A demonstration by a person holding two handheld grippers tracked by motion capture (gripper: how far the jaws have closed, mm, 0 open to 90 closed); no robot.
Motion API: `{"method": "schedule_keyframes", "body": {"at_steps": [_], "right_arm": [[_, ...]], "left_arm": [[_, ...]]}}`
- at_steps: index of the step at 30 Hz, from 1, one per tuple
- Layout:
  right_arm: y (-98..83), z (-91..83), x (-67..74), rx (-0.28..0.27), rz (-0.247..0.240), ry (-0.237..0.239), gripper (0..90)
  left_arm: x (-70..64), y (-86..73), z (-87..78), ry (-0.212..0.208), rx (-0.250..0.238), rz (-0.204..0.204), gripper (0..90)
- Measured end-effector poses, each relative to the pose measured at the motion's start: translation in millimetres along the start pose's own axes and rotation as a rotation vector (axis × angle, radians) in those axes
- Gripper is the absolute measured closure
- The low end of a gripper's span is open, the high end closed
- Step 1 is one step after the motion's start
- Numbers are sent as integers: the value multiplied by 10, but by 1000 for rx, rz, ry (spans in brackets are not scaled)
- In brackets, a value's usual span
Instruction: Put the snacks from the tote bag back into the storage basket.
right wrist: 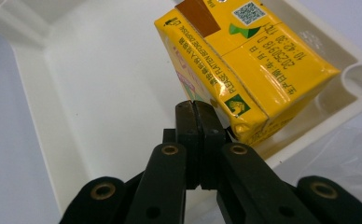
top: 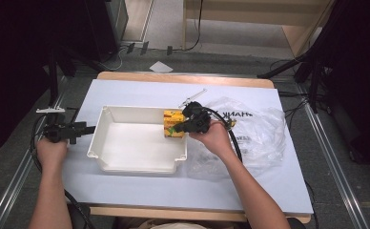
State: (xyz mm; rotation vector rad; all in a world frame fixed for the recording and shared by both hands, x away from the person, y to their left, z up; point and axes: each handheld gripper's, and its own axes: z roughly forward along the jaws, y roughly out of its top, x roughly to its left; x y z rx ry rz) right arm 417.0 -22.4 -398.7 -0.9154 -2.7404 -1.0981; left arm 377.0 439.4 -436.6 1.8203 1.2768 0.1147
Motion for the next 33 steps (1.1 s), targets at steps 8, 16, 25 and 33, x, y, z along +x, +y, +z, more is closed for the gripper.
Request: {"method": "schedule_keyframes", "body": {"at_steps": [8,16,25,33], "right_arm": [[-10,-36,-6,-4,11,22,863],[-17,-161,-20,26,18,57,729],[-66,-424,-100,-5,39,67,625],[-147,-588,-177,-37,35,53,528]], "left_arm": [[11,0,-10,-4,2,-6,244],[26,-14,-26,-8,-7,-24,244],[26,-22,-8,-10,6,-22,244],[19,-19,-17,-7,3,-20,244]]}}
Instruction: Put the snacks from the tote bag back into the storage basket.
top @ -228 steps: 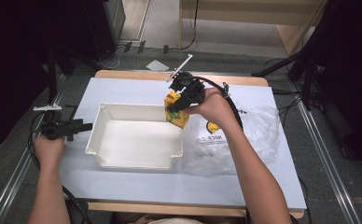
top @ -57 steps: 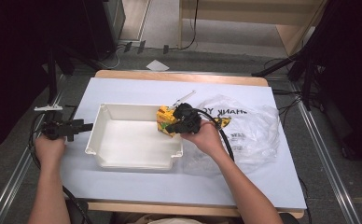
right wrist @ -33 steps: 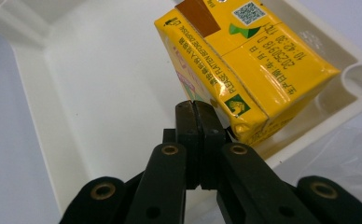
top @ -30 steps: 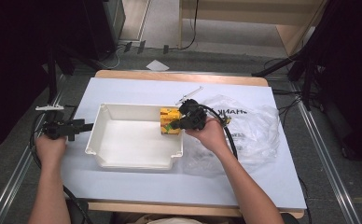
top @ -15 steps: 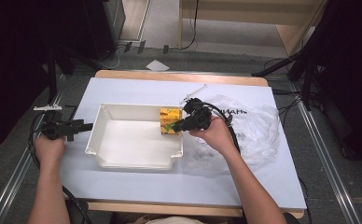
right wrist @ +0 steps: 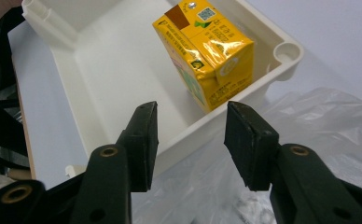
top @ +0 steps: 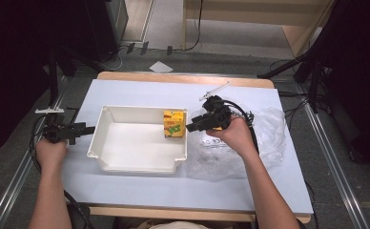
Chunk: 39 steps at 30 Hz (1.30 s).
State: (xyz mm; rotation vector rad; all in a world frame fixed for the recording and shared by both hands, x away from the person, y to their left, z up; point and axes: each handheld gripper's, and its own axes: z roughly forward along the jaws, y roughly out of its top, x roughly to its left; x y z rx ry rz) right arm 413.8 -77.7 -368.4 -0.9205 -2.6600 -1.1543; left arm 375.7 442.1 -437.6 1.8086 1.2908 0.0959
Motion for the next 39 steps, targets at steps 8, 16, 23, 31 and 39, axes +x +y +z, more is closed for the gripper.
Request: {"method": "schedule_keyframes", "body": {"at_steps": [8,16,23,31,39], "right_arm": [[-75,-118,-109,-13,50,-39,489],[-148,-201,-188,-9,61,-46,525],[-221,-306,-295,-28,82,-69,470],[-293,-423,-387,-23,83,-93,475],[-387,-551,-513,-48,94,-124,463]], "left_arm": [[-10,4,6,-6,2,0,244],[-4,-2,22,-5,6,-5,244],[2,-2,18,-7,3,-3,244],[-1,8,33,-5,11,1,245],[-29,24,38,-4,10,7,244]]}}
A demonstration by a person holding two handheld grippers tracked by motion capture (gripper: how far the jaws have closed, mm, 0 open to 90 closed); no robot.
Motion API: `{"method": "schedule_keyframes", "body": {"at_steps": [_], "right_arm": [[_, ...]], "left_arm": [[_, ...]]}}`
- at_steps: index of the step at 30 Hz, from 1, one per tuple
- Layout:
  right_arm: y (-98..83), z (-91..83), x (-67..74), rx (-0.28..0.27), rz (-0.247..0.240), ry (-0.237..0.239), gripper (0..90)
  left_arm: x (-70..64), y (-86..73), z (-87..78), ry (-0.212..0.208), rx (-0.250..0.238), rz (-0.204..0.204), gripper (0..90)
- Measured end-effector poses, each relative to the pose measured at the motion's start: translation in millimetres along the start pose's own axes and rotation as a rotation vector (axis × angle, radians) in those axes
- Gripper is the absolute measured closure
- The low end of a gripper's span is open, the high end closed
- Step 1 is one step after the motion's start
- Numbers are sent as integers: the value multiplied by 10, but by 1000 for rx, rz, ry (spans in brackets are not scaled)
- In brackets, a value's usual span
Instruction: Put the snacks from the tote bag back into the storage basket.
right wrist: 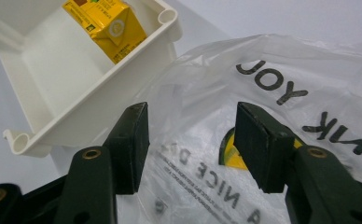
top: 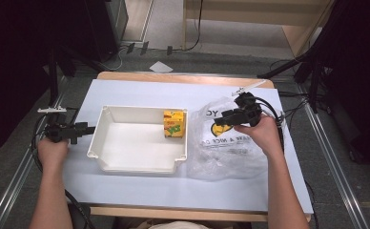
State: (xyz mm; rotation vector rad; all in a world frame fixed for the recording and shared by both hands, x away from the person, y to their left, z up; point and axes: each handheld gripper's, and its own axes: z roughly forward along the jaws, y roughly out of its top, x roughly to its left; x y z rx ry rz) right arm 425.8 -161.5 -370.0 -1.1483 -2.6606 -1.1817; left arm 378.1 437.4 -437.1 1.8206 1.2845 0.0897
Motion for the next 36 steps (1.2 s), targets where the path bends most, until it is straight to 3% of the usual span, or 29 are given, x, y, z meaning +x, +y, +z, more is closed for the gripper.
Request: {"method": "schedule_keyframes", "body": {"at_steps": [7,18,36], "right_arm": [[-53,-129,-95,-7,-24,-53,464],[-160,-176,-299,-24,43,-57,459],[-196,-136,-298,31,53,-59,438]], "left_arm": [[7,-3,-6,-2,-4,-4,244],[9,3,-2,-5,-4,-1,245],[28,10,16,19,7,-18,245]]}}
